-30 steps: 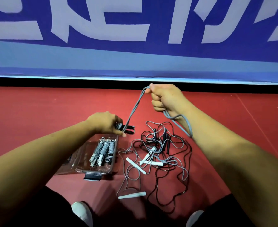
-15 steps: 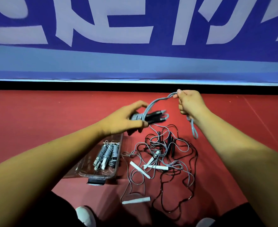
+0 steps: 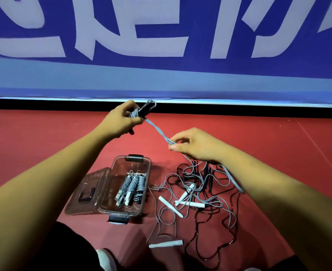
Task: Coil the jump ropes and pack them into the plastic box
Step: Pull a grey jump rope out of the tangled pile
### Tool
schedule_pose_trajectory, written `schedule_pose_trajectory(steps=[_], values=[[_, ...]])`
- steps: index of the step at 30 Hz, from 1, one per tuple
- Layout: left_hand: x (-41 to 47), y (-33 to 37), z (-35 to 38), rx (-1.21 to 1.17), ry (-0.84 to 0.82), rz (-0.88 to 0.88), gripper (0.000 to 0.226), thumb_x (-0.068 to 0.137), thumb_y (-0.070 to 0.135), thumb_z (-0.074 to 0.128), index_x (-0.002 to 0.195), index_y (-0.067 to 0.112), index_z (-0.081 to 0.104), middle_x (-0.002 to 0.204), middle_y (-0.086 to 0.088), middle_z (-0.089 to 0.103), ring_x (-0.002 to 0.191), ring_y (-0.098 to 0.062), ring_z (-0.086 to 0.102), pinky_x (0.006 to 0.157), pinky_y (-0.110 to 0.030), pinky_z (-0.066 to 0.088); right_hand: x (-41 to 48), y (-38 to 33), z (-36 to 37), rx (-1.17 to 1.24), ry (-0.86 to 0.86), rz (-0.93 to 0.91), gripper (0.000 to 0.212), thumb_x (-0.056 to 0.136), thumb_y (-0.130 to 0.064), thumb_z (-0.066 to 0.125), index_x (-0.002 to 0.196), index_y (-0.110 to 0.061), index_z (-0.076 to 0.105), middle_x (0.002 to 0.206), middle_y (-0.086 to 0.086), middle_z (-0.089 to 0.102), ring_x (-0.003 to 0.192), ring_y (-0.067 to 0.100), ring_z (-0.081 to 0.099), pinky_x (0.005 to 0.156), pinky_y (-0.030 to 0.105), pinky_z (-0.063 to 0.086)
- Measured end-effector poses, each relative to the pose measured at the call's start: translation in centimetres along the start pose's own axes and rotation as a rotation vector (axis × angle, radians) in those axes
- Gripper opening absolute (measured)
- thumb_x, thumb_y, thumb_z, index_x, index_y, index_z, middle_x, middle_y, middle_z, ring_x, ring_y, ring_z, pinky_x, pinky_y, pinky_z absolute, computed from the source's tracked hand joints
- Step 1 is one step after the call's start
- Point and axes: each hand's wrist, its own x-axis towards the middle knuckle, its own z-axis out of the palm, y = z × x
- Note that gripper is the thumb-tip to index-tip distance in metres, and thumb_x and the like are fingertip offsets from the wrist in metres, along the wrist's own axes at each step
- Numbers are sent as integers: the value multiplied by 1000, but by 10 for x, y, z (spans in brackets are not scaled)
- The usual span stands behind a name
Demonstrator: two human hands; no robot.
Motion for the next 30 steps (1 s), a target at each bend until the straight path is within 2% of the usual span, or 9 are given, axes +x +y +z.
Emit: schedule_pose_trajectory(steps=[2,5,8,12,17,20,22,28,30], values=[[2,-7,3,160,-42,76,22,84,14,72,95,21,55,81,-10,67,54,-22,62,51,-31,52,0,-5,5,-36,-98,61,7,94,-14,62,98,-13,68,61,0,55,40,1,47,46,15,41],[1,-11,11,595,-49,119,28,81,31,69,104,34,54,88,-4,67,73,-32,61,65,-37,51,-4,-11,10,51,-207,145,10,98,-8,54,96,-2,62,68,8,58,45,5,55,51,22,51],[-5,-5,21,844,-45,103,35,81,37,65,114,37,55,97,-4,69,79,-31,59,64,-31,41,-8,-25,12,142,-156,131,15,100,-12,51,93,-3,61,64,4,51,45,9,44,46,21,40],[-17,9,42,983,-135,131,37,78,37,63,114,39,60,100,-3,70,89,-30,66,65,-30,42,-6,-36,15,180,-4,78,26,94,-19,59,83,4,60,58,8,41,48,16,33,44,22,28],[-31,34,67,1007,-284,223,29,75,47,66,100,33,67,95,-2,70,88,-30,67,67,-30,46,-1,-27,-2,212,260,32,19,91,-15,62,74,-6,63,45,-6,37,41,8,28,49,26,22],[-35,41,74,978,-340,267,60,68,82,60,84,24,65,78,1,67,72,-25,61,63,-29,42,-2,-21,-12,177,301,-3,21,92,-16,60,72,-11,64,40,-13,36,39,4,27,50,27,23],[-36,42,78,946,-342,272,71,64,90,54,75,21,63,63,4,59,64,-23,56,60,-30,42,-3,-18,-16,167,317,-16,23,93,-15,58,71,-14,62,38,-14,36,38,1,27,50,26,24],[-34,45,73,602,-485,323,34,80,46,72,64,23,53,51,6,51,49,-5,47,56,-28,38,2,-3,-30,100,453,-20,21,95,-14,58,76,-12,66,37,-17,42,38,1,34,50,23,26],[-37,47,70,554,-517,371,30,82,41,73,69,21,55,52,6,51,46,-5,44,54,-27,35,2,3,-33,29,456,-22,15,93,-13,60,84,-7,70,44,-17,49,42,-4,42,49,14,30]])
